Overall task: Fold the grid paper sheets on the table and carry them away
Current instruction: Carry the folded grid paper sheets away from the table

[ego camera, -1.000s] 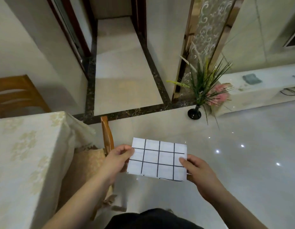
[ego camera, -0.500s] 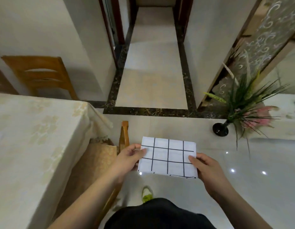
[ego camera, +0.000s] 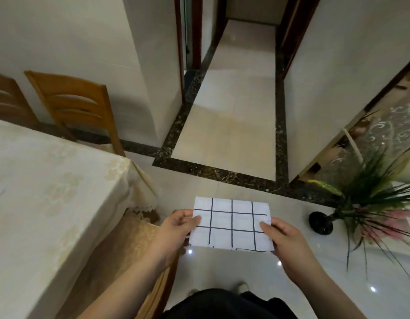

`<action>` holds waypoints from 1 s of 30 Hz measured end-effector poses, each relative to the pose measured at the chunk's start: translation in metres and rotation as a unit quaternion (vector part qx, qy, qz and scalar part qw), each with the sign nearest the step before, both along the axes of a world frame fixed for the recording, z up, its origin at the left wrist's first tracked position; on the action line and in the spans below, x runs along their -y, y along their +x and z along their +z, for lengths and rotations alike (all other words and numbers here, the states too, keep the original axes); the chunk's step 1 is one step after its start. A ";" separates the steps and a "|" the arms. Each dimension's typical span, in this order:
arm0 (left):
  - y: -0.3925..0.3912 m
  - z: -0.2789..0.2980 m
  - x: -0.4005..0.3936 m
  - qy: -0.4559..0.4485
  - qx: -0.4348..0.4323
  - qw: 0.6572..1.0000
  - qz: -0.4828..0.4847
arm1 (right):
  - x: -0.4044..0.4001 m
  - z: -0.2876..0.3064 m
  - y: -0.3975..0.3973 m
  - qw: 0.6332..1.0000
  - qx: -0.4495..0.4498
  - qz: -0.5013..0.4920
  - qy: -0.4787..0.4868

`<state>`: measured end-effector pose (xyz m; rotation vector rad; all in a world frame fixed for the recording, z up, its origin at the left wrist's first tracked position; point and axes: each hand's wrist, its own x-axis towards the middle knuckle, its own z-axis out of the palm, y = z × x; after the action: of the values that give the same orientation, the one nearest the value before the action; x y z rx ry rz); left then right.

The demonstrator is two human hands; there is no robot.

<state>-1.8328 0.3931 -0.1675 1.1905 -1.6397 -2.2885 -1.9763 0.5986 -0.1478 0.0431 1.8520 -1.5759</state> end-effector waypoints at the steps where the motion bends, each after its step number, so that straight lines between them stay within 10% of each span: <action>1: -0.006 -0.002 0.004 -0.003 0.006 1.000 0.009 | 0.007 -0.003 -0.012 1.000 0.006 0.011 0.002; 30: -0.158 -0.019 0.119 -0.034 0.062 0.920 0.387 | 0.267 -0.034 -0.253 0.933 -0.021 0.360 0.012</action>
<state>-1.9903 0.2744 -0.1867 1.6125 -0.9791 -1.6634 -2.2293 0.3320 -0.1816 -0.5974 1.6401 -1.0363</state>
